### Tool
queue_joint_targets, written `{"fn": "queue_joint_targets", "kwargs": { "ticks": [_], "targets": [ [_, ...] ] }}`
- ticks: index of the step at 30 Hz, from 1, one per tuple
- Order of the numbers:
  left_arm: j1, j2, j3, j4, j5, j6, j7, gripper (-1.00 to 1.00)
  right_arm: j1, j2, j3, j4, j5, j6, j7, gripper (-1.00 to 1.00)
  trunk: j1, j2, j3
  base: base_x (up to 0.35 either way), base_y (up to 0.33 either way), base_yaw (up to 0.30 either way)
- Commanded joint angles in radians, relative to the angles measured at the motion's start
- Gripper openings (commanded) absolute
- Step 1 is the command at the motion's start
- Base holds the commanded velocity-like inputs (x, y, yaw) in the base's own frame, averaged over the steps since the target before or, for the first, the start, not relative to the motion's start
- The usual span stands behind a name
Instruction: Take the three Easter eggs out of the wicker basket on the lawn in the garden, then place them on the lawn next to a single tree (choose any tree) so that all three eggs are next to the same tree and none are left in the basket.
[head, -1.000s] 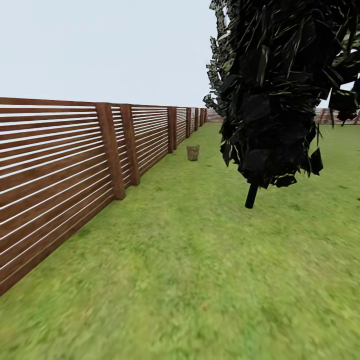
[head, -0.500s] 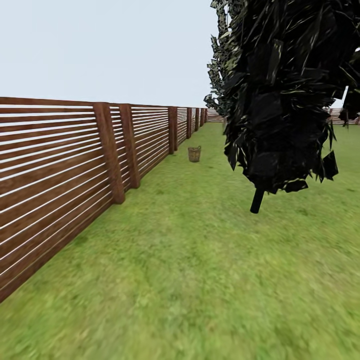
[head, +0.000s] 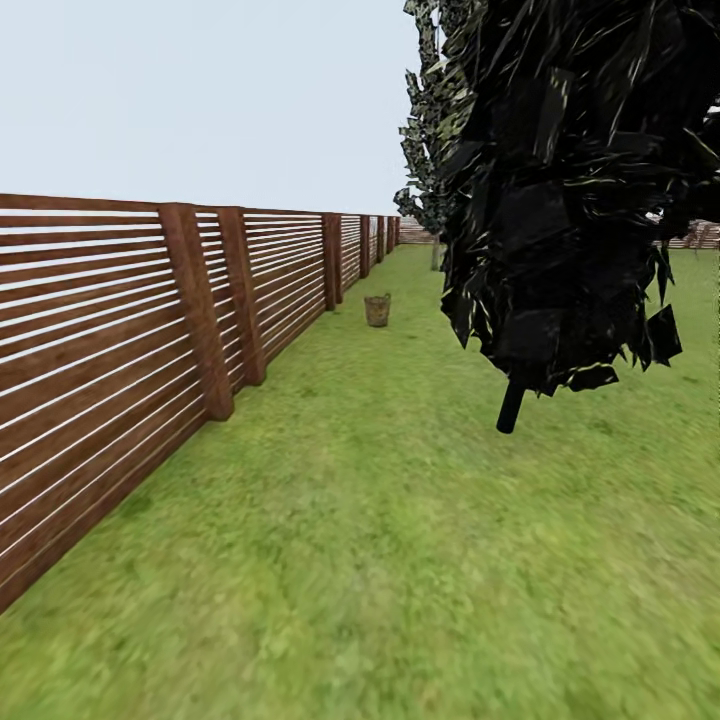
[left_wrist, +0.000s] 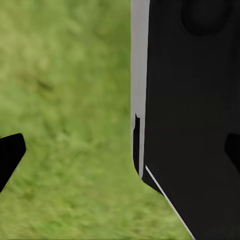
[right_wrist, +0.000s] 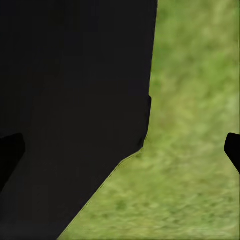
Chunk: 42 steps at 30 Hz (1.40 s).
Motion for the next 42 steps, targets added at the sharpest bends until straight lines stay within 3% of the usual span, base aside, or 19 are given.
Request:
{"fn": "queue_joint_targets", "kwargs": {
  "ticks": [1, 42],
  "targets": [
    [0.001, 0.000, 0.000, -0.002, -0.001, 0.000, -0.001, 1.00, 0.000, 0.000, 0.000, 0.001, 0.003, -0.001, 0.001, 1.00, 0.001, 0.000, -0.001, 0.335, 0.086, -0.025],
    [0.001, 0.000, 0.000, -0.002, -0.001, 0.000, -0.001, 1.00, 0.000, 0.000, 0.000, 0.001, 0.003, -0.001, -0.002, 1.00, 0.001, 0.000, -0.001, 0.335, 0.086, -0.001]
  ]
}}
